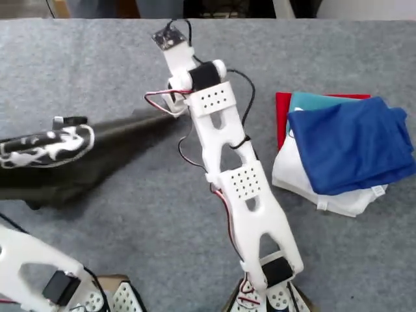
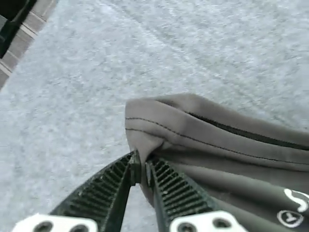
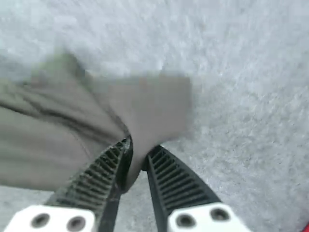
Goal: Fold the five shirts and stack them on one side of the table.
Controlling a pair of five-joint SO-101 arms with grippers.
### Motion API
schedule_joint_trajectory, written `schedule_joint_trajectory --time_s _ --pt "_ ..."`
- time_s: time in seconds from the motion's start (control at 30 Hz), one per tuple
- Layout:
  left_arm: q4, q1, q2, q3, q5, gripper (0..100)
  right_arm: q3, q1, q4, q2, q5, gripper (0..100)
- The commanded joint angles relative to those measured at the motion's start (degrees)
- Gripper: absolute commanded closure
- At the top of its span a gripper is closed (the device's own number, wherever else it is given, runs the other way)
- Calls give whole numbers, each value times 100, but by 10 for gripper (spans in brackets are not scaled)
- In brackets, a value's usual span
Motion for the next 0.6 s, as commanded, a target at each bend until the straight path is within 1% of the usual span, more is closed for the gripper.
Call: schedule_joint_trajectory --time_s 0.0,0.1,0.23,0.33,0.43,0.5,0.57 --pt "26 -303 -519 110 -343 971 629 -281 62 -1112 79 985" --pt "26 -374 -721 927 -730 971 1710 -545 53 -1807 88 985" --pt "26 -444 -1284 2993 -1486 971 3029 -607 53 -2484 88 985" --pt "26 -567 -2031 4769 -2180 971 3934 -501 53 -2730 105 985" --pt "18 -673 -2936 6448 -3042 971 4716 -413 53 -2800 343 985" --pt "9 -769 -3552 7327 -3578 971 5103 -378 53 -2800 387 985" --pt "0 -866 -4079 7969 -3930 971 5446 -378 53 -2800 413 985"
